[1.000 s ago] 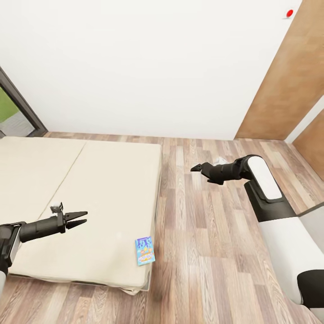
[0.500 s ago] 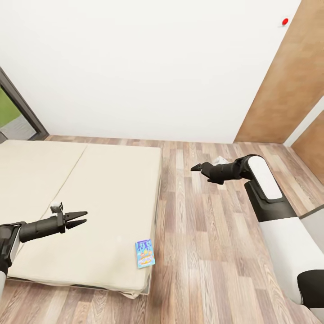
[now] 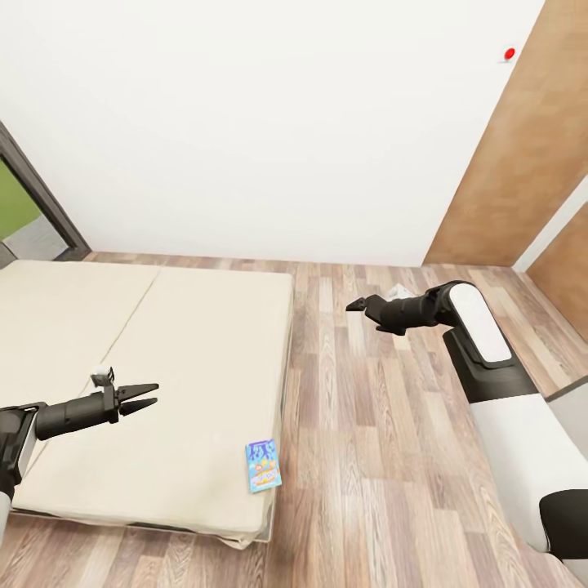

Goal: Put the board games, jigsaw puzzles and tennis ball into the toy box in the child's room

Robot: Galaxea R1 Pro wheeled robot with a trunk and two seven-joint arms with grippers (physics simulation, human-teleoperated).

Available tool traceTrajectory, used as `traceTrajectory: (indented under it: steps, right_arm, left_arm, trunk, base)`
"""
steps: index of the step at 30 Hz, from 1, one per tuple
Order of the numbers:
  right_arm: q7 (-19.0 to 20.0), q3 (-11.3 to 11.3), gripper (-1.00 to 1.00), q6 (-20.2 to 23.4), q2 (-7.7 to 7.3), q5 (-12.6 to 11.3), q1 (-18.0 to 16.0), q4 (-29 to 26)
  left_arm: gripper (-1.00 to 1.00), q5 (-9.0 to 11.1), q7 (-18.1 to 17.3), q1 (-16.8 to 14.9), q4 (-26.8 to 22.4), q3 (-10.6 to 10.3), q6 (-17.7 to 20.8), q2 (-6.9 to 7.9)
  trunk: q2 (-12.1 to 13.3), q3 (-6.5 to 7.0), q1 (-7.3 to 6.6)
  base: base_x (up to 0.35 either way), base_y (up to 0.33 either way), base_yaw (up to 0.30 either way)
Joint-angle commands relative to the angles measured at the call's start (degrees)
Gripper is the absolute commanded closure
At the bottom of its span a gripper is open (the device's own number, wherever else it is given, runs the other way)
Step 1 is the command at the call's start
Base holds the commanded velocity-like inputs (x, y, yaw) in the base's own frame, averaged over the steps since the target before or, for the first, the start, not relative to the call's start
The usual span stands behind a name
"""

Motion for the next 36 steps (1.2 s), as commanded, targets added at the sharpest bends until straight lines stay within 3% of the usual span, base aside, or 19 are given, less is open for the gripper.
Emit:
traceTrajectory:
  steps: [1,36]
  right_arm:
    - [-0.6,0.1,-1.00,0.0,-0.05,-0.5,0.0,0.0]
    - [-0.5,0.1,-1.00,0.1,0.00,-0.4,0.8,0.1]
  left_arm:
    - [-1.00,-0.6,-0.5,-0.1,0.0,0.1,0.6,-0.03]
    - [-1.00,-0.6,-0.5,-0.1,0.0,0.2,0.6,-0.03]
  trunk:
    - [-0.1,0.00,0.04]
    - [-0.1,3.31,0.04]
  base:
    - [0.000,0.000,0.000]
    - [0.000,0.000,0.000]
